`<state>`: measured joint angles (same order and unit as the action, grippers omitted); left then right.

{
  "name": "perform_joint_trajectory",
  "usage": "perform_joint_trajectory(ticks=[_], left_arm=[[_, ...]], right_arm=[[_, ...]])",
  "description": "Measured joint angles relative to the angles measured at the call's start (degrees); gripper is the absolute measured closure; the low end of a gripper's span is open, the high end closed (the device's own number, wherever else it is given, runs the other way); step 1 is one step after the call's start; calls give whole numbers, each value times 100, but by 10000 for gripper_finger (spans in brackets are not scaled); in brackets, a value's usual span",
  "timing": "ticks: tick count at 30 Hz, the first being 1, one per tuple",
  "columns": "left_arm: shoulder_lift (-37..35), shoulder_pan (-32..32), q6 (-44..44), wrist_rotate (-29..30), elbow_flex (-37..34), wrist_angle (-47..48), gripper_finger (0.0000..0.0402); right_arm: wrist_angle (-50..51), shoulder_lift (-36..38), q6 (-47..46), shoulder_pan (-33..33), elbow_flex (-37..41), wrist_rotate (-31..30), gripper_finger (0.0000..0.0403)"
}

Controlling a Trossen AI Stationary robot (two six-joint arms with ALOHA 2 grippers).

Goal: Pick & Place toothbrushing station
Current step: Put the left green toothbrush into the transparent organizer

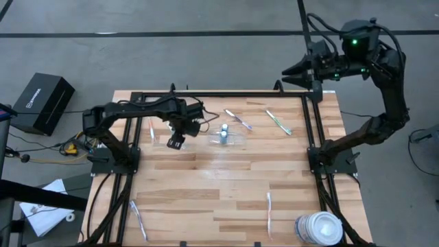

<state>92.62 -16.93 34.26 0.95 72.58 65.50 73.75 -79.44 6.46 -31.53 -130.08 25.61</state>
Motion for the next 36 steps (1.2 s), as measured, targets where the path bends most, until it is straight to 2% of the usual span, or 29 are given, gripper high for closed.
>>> perform_joint_trajectory(ticks=[5,11,16,23,36], left_arm=[[2,2,131,-53,-714,-208,196],[2,16,-28,-52,-1271,-1131,196],[2,26,-36,-55,-1417,-1667,195],[0,-20,-45,-57,-1671,-1692,195],[-33,-20,-174,-144,-2250,-2372,208]], right_arm=[[5,42,16,2,2,0,300],[-1,64,107,2,-2,2,300],[1,63,49,2,-2,2,300],[23,76,-45,2,-2,6,300],[43,76,-267,2,-2,12,300]])
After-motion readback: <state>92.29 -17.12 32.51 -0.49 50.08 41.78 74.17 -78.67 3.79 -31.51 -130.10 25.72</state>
